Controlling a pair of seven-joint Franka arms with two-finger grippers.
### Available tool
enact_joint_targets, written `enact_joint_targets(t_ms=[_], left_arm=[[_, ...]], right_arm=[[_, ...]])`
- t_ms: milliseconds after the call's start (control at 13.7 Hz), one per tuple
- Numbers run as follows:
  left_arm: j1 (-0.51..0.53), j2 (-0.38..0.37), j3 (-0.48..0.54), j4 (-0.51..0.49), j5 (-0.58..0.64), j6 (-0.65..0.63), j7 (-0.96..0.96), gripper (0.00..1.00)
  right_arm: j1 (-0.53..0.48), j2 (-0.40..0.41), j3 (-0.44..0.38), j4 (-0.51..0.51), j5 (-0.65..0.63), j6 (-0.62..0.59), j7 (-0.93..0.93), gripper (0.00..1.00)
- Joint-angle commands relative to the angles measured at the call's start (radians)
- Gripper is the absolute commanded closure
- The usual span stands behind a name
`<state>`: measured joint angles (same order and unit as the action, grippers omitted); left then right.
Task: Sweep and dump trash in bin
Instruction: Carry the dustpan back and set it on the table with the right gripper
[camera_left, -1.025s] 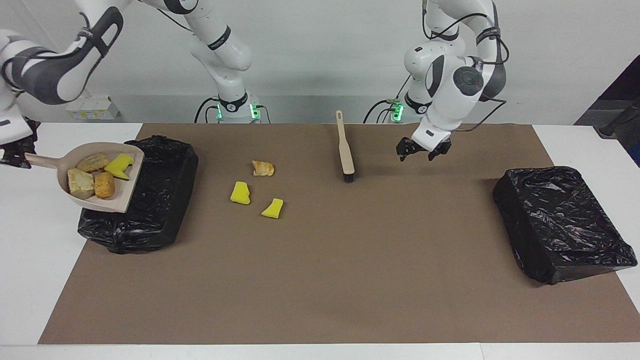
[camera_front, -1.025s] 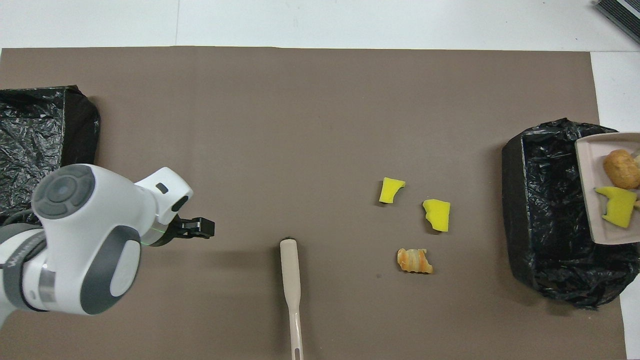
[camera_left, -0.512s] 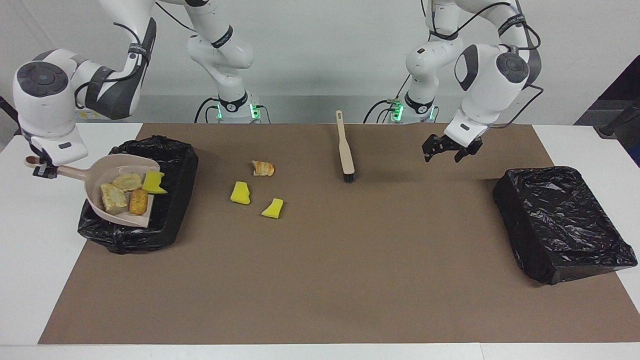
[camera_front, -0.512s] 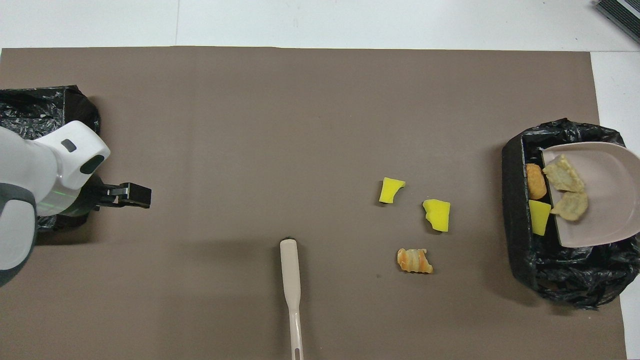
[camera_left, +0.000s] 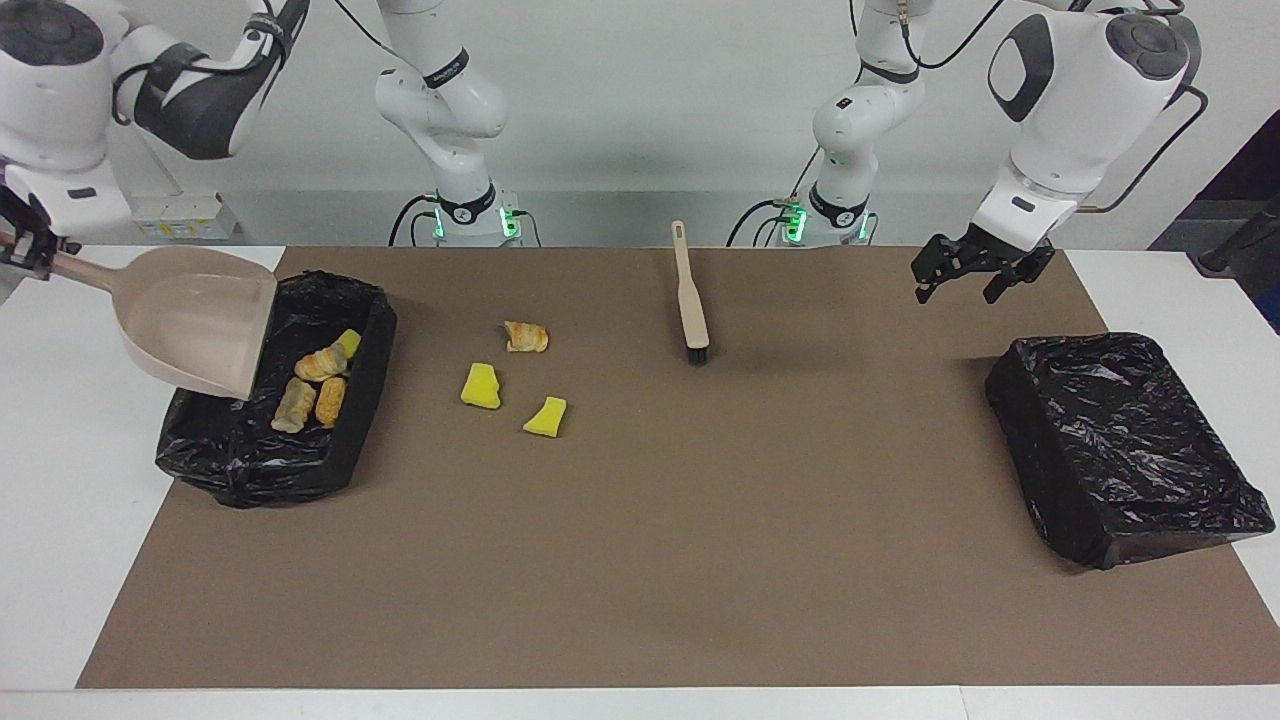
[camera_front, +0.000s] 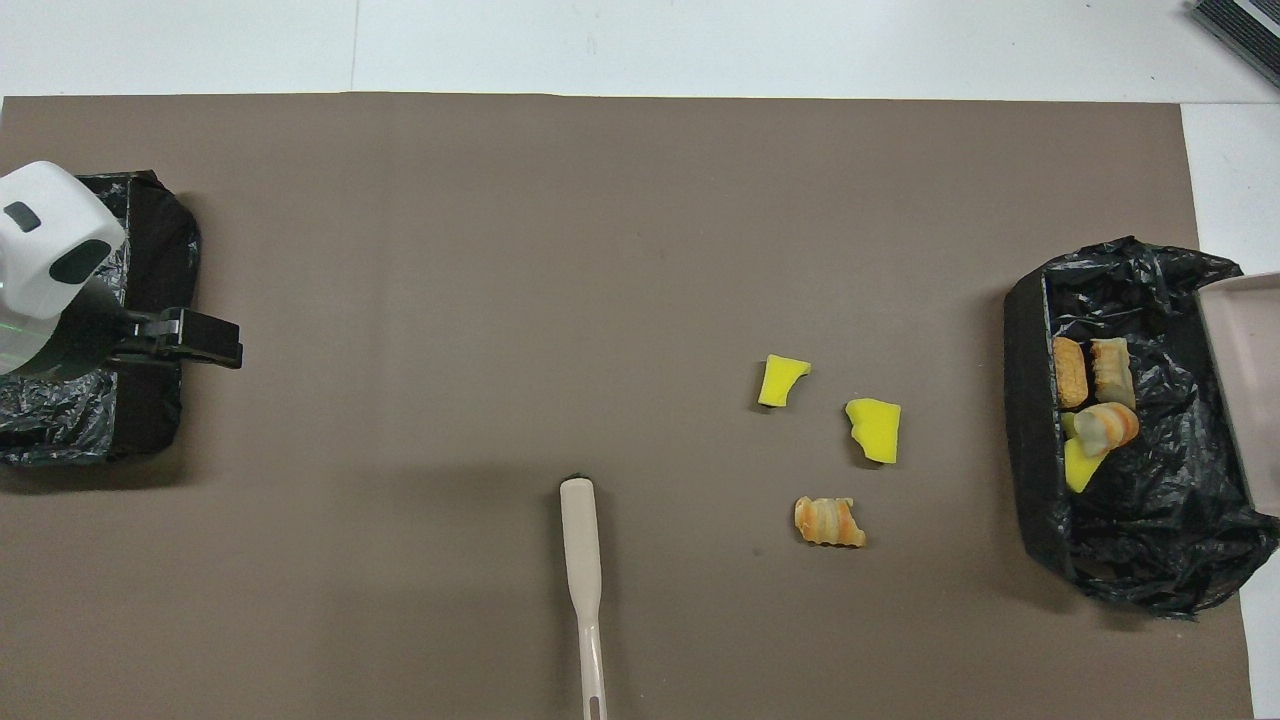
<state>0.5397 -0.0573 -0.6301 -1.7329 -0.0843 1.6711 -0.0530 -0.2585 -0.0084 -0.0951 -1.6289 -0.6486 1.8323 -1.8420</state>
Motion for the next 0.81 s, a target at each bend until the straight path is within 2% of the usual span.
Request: enact_joint_targets(t_ms=[0, 220, 439, 586, 732], left_arm=[[-0.183, 0.019, 0.168, 0.035, 0.028, -0.031, 0.002, 0.0], [-0.367, 0.007, 0.353, 0.036, 0.034, -0.034, 0.002, 0.0], [-0.545, -0.003, 0.536, 0.036, 0.041, -0.046, 0.002, 0.0], [-0.593, -0.015, 0.581, 0.036, 0.044, -0.065, 0.002, 0.0], [-0.616, -0.016, 0.586, 0.047, 0.076, -0.079, 0.004, 0.0]], right_arm=[[0.007, 0.007, 0.044, 0.086, 0.065, -0.076, 0.048, 1.0], [0.008, 0.001, 0.155, 0.106, 0.144, -0.172, 0.393, 1.0], [0.01, -0.01, 0.309, 0.101, 0.237, -0.22, 0.782, 1.0], [0.036, 0.005, 0.397, 0.093, 0.282, -0.24, 1.046, 1.0], [0.14, 0.046, 0.402, 0.092, 0.343, -0.254, 1.342, 1.0]])
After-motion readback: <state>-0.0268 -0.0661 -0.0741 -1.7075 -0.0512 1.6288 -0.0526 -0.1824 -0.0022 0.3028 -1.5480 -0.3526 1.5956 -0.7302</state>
